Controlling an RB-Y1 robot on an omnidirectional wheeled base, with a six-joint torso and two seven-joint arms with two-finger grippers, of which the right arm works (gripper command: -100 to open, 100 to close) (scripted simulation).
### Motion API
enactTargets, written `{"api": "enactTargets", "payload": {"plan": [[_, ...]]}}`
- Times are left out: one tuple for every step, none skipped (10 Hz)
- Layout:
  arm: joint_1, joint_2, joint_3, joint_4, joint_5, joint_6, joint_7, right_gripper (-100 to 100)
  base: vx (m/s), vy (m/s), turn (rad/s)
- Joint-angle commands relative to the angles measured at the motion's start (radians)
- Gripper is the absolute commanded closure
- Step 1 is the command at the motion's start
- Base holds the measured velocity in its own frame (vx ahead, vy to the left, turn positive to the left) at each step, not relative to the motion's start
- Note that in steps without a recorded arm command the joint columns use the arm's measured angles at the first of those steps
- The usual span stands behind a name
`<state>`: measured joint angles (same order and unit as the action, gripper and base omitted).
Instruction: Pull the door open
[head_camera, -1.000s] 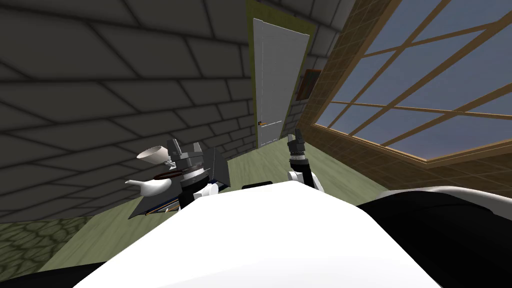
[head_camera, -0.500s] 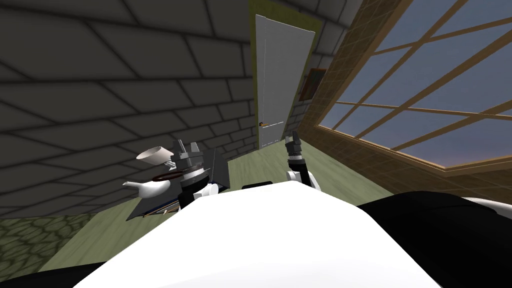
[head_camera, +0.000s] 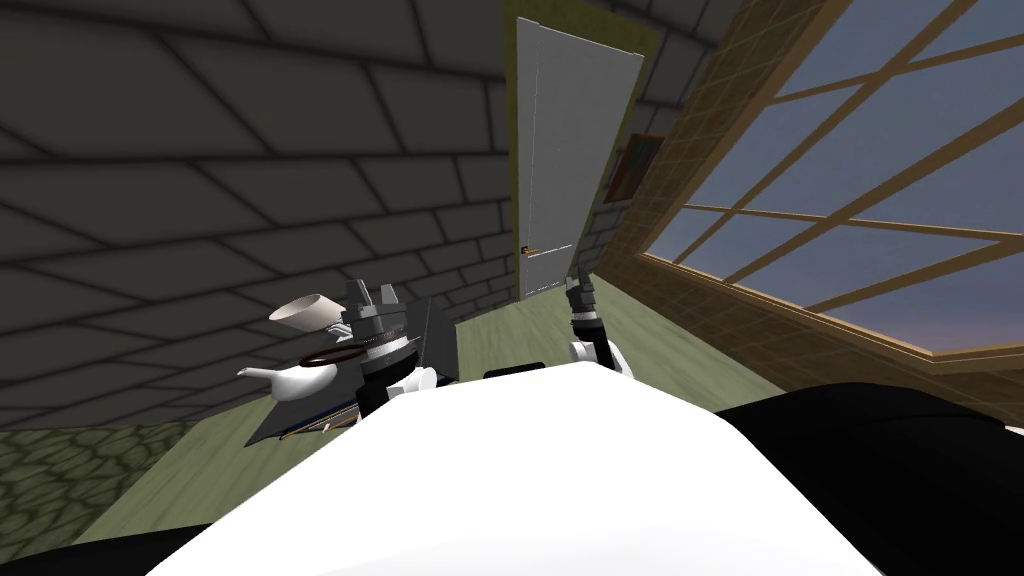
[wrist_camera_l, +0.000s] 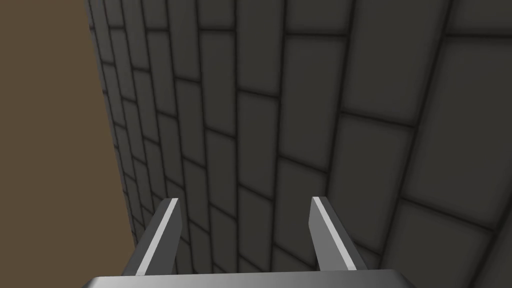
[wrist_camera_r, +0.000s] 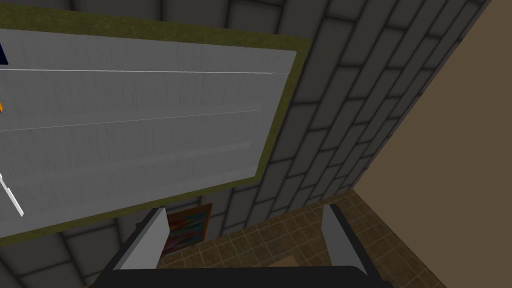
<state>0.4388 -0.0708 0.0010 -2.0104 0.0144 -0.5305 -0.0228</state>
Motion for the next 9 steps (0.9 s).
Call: {"api": "enactTargets", "payload": {"plan": [[-0.016, -0.009, 0.003, 0.045, -0.008, -0.008, -0.004, -100, 0.117, -0.031, 0.096], [-0.024, -0.012, 0.004, 0.066, -0.011, -0.013, -0.006, -100, 0.122, -0.047, 0.067], [-0.033, -0.016, 0.006, 0.090, -0.015, -0.018, -0.008, -100, 0.102, -0.050, 0.040], [-0.042, -0.019, 0.007, 0.113, -0.018, -0.023, -0.009, -100, 0.093, -0.039, 0.059], [-0.051, -0.023, 0.008, 0.137, -0.022, -0.029, -0.011, -100, 0.081, -0.038, 0.058], [-0.060, -0.026, 0.009, 0.160, -0.025, -0.034, -0.013, -100, 0.087, -0.045, 0.057], [-0.070, -0.030, 0.010, 0.184, -0.029, -0.039, -0.014, -100, 0.102, -0.039, 0.065], [-0.080, -0.033, 0.012, 0.210, -0.033, -0.045, -0.016, -100, 0.095, -0.039, 0.065], [-0.090, -0.037, 0.013, 0.236, -0.037, -0.051, -0.018, -100, 0.087, -0.052, 0.064]]}}
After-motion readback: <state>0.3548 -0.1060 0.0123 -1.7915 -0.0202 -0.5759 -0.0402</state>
